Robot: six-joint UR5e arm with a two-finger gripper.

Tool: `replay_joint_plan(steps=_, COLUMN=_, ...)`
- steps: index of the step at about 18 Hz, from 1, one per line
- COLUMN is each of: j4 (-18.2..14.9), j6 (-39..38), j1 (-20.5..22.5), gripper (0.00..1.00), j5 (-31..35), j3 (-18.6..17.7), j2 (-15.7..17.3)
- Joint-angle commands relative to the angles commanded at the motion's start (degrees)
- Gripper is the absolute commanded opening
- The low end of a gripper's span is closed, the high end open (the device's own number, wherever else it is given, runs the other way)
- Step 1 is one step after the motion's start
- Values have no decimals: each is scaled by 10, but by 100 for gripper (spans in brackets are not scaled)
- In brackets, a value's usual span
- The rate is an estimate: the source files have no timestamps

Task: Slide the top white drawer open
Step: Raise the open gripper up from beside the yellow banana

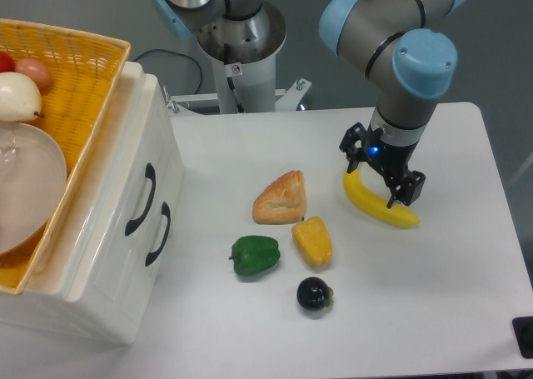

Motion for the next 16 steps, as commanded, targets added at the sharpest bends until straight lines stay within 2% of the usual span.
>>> replay_joint_plan(steps=8, j4=0, j6=-4, j1=-7, gripper=100, j5=-1, j3=-3, j2=-1)
replay_joint_plan(steps=10, j4=4, j6=0, j1=-4, gripper=100, j5=-6, j3=-17, j2=0)
replay_joint_plan(steps=16, j4=3, j6=-6, j1=-8, gripper=100, j5=-8, j3=-23, j2=3)
